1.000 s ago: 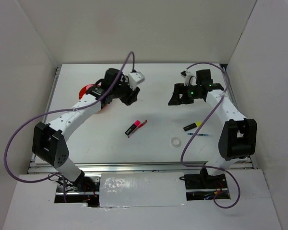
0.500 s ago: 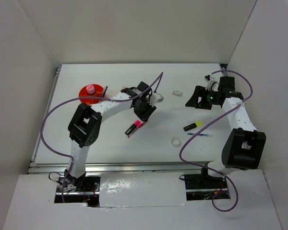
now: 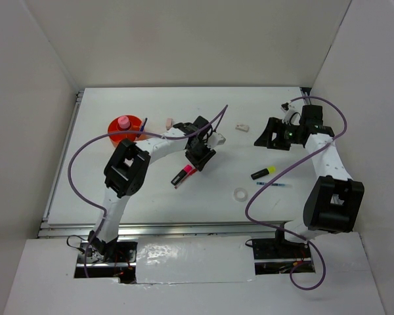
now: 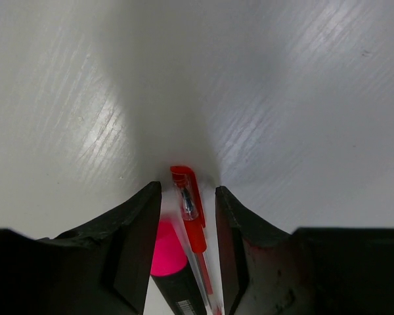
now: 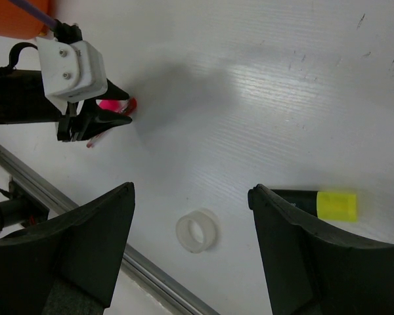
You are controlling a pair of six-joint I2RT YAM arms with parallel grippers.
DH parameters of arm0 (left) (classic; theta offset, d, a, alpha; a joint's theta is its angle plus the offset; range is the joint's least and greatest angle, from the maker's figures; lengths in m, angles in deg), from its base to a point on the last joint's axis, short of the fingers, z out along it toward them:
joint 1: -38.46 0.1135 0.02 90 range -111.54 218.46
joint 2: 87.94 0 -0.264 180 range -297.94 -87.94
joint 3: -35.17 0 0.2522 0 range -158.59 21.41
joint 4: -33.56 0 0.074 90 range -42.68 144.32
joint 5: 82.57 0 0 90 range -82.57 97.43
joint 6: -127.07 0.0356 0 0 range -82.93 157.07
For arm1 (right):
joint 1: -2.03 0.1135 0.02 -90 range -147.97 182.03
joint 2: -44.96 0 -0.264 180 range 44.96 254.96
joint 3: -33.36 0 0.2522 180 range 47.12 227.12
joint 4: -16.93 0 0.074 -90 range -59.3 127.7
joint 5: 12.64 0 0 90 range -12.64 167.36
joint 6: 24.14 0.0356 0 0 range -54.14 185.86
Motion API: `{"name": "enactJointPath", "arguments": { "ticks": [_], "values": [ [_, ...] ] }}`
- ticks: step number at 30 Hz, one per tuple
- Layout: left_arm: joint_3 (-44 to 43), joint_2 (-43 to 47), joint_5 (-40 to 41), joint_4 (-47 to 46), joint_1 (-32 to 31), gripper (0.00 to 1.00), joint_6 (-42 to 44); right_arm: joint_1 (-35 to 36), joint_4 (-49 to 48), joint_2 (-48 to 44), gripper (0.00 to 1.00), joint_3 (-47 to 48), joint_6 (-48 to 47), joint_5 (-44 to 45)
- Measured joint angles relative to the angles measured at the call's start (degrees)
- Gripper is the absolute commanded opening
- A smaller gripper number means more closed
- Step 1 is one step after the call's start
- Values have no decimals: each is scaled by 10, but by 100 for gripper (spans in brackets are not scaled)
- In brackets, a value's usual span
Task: Sort the stationery into containers
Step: Pick up the pen from the center of the board.
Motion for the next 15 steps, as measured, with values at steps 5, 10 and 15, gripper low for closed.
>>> {"name": "enactJointPath", "arguments": {
  "ticks": [5,10,15],
  "values": [
    [-1,-1,7,-3,0,50,0,0,2,0,78,0,-2,-2],
    [0,-1,9,-5,0,35,-2,0,3,0,78,0,-5,-3],
    [0,-1,-4,-4,0,18,-16,-1,5,0,78,0,-7,-2]
  ]
}}
